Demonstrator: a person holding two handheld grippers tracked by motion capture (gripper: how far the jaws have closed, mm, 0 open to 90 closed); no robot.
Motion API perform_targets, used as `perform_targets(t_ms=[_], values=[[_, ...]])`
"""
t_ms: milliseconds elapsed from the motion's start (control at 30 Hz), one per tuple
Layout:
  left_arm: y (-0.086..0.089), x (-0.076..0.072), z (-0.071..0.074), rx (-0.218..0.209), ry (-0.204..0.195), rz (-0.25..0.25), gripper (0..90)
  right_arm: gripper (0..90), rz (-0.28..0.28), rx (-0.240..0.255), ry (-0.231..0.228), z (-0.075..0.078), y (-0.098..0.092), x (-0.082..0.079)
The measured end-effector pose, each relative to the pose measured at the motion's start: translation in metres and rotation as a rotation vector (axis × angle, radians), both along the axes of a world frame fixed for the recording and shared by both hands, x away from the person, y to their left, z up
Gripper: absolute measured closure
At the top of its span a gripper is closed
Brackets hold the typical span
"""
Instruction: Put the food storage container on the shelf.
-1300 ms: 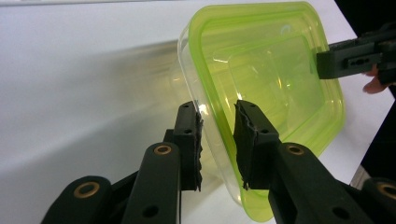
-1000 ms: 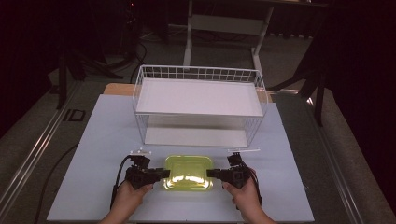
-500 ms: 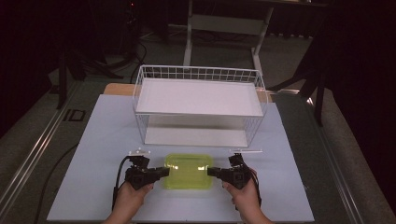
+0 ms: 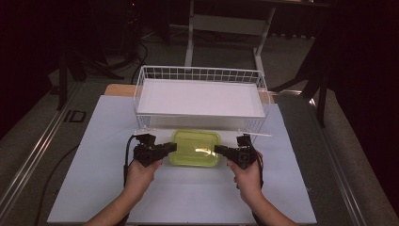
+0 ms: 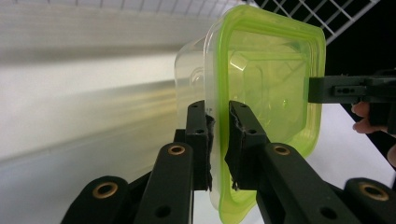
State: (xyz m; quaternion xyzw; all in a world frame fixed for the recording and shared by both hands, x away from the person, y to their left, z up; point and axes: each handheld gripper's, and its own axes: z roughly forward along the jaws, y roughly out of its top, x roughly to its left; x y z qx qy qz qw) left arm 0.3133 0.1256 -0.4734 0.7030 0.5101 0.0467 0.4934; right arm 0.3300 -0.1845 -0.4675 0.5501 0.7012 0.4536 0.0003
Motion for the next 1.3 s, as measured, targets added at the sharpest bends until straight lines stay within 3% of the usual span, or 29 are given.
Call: perform_targets(t_ms=[67,267,500,633,933,1033,1233,1300], values=[[-0.002,0.006,-0.002,0.005,-0.022,0.006,80.6,79.5,-0.013,-0.003,-0.011,-0.001,0.0,0.006],[-0.009,0.022,-0.011,0.016,-0.029,0.039,80.4,78.7,-0.055,-0.037,-0.046,-0.008,0.0,0.019],[-0.01,0.035,-0.021,0.005,0.005,0.054,80.3,78.7,-0.092,-0.057,-0.073,-0.016,0.003,0.031],[-0.01,0.039,-0.028,0.002,0.002,0.064,80.2,78.7,-0.098,-0.062,-0.062,-0.021,0.005,0.035],[-0.007,0.048,-0.034,-0.013,0.04,0.061,78.8,78.6,-0.105,-0.071,-0.055,-0.025,0.007,0.041],[-0.011,0.05,-0.034,0.028,0.003,0.065,75.0,77.6,-0.121,-0.056,-0.05,-0.026,0.008,0.044],[-0.015,0.051,-0.038,0.066,-0.044,0.081,68.8,74.4,-0.135,-0.104,-0.096,-0.029,0.012,0.047],[-0.016,0.052,-0.039,0.114,-0.085,0.082,66.2,72.7,-0.128,-0.117,-0.126,-0.032,0.012,0.047]])
